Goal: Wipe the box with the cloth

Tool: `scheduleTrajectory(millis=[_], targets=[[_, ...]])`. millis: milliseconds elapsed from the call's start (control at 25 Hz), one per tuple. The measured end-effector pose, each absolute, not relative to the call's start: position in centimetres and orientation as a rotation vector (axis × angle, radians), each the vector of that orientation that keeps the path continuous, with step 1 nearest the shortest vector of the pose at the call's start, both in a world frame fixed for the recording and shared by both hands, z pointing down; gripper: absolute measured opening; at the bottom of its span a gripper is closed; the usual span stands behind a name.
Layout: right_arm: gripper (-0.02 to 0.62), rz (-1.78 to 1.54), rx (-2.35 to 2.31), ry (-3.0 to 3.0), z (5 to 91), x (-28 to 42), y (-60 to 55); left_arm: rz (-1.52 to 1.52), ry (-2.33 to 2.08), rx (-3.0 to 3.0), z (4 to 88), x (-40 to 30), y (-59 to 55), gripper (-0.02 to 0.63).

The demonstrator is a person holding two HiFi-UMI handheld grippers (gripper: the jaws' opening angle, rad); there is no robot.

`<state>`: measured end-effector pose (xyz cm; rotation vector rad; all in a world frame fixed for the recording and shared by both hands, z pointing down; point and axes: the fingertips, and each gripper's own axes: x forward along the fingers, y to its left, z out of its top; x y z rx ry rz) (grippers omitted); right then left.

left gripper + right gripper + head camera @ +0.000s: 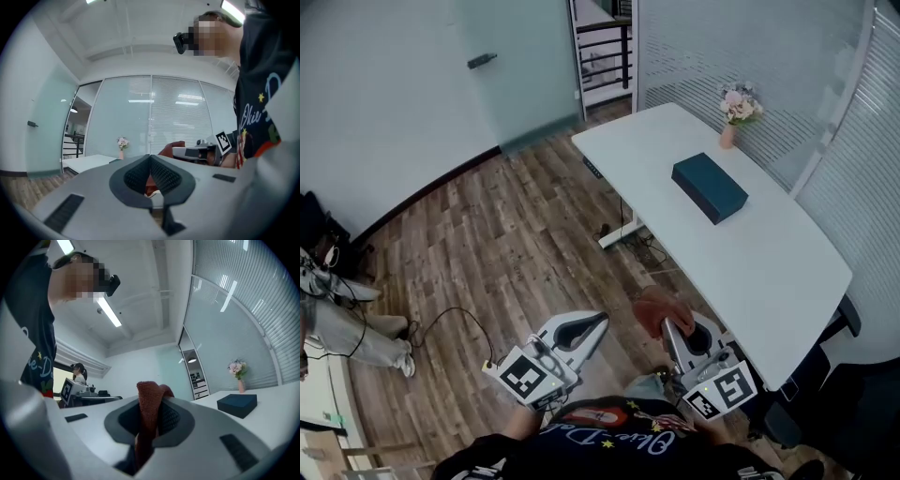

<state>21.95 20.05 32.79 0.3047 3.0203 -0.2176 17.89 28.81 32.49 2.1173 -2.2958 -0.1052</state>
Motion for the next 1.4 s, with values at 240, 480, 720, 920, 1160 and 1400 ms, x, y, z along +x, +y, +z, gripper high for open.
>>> scheduleTrajectory(millis=[240, 480, 720, 920, 1160, 1400], targets=[[0.026, -0.191, 0.368, 3.002, 31.8, 19.2, 13.8, -0.082, -2.328, 2.075, 31.8, 15.3, 21.9, 0.004], [0.026, -0.25, 0.364, 3.014, 32.7, 17.5, 8.2, -0.095, -2.32, 2.051, 32.0, 14.1, 17.2, 0.005], [0.026, -0.274, 0.302, 3.014, 33.4, 17.8, 2.6, -0.141, -2.277, 2.053, 32.7, 13.1, 11.5, 0.004], [0.026, -0.26, 0.181, 3.037, 34.1, 19.6, -1.5, -0.179, -2.168, 2.168, 32.4, 14.4, 6.5, 0.003], [0.026, -0.27, 0.03, 3.031, 34.7, 21.2, -5.2, -0.188, -2.089, 2.296, 31.9, 15.1, 2.9, 0.003], [0.026, -0.239, -0.1, 3.042, 34.9, 21.0, -6.9, -0.148, -2.009, 2.31, 33.1, 12.9, 0.3, 0.005]])
